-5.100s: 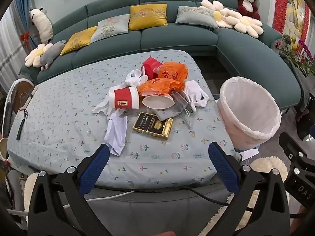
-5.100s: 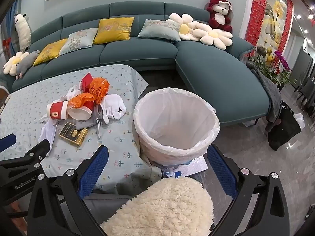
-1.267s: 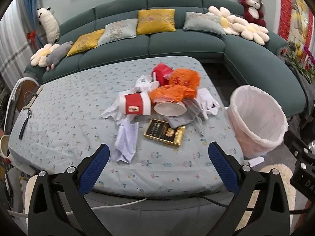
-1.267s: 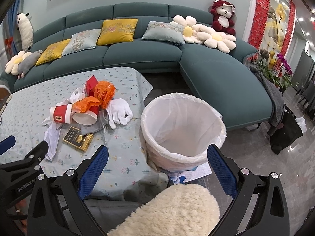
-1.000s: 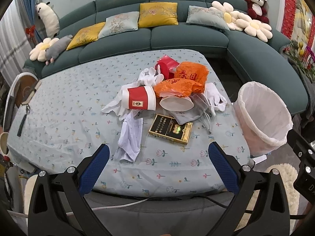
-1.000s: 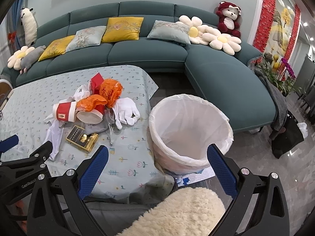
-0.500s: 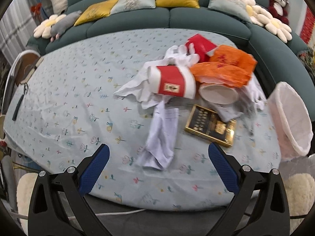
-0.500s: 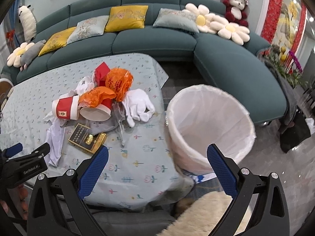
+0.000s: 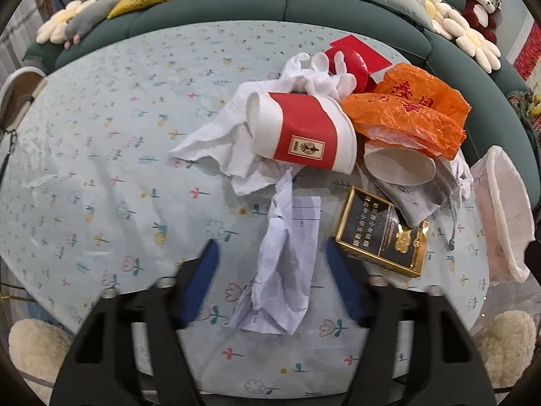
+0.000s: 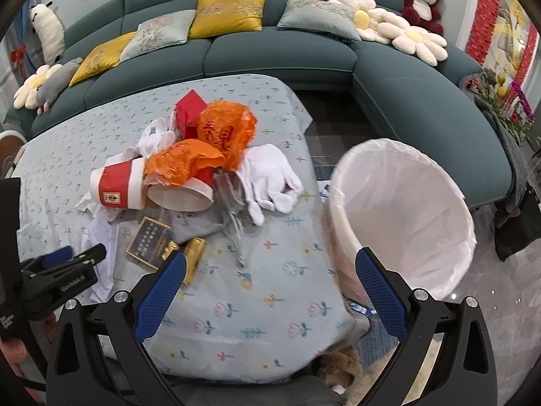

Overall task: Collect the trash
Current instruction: 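Reach the right gripper to the orange plastic bag and grasp it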

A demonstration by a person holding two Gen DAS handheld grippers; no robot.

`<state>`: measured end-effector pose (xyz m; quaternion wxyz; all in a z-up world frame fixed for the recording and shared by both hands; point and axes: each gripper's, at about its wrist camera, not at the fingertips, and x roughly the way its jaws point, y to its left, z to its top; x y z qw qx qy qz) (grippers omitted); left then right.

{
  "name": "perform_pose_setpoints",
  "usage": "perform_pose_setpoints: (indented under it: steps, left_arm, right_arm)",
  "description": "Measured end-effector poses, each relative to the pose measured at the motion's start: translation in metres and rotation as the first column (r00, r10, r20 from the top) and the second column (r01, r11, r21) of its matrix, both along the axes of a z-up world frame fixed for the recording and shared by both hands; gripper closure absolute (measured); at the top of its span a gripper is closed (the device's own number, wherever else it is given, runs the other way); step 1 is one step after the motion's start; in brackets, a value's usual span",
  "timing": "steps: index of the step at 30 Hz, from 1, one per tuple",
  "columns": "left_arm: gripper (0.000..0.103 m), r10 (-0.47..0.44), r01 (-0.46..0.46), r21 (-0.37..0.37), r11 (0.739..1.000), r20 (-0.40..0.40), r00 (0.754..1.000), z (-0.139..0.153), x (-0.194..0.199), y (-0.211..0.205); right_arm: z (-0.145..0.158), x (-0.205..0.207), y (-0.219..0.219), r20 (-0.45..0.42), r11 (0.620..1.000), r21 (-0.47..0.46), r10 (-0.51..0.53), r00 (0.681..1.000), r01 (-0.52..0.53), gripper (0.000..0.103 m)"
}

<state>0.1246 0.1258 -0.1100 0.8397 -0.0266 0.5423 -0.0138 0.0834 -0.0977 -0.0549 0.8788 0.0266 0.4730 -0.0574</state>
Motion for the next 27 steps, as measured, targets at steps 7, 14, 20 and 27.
perform_pose_setpoints:
  steps: [7,14,20,27]
  left_arm:
    - [0.085,0.000,0.000,-0.048,0.999,0.010,1.000,0.008,-0.001,0.004]
    - [0.086,0.019,-0.015,-0.084,0.996,0.048,0.999,0.028,0.000,0.012]
    - [0.086,0.019,-0.012,-0.091,0.996,0.081,0.997,0.042,0.007,0.014]
    - [0.086,0.022,-0.014,-0.091,0.996,0.091,0.996,0.048,0.015,0.013]
  right_arm:
    - [0.006,0.030,0.027,0.022,0.997,0.000,0.082,0.996,-0.082,0.019]
    - [0.005,0.067,0.045,0.034,0.993,0.031,0.112,0.993,-0.113,0.030]
    - [-0.015,0.093,0.052,-0.004,0.991,0.080,0.104,0.995,-0.103,0.041]
    - [-0.039,0.109,0.051,-0.059,0.986,0.144,0.096,0.994,-0.087,0.074]
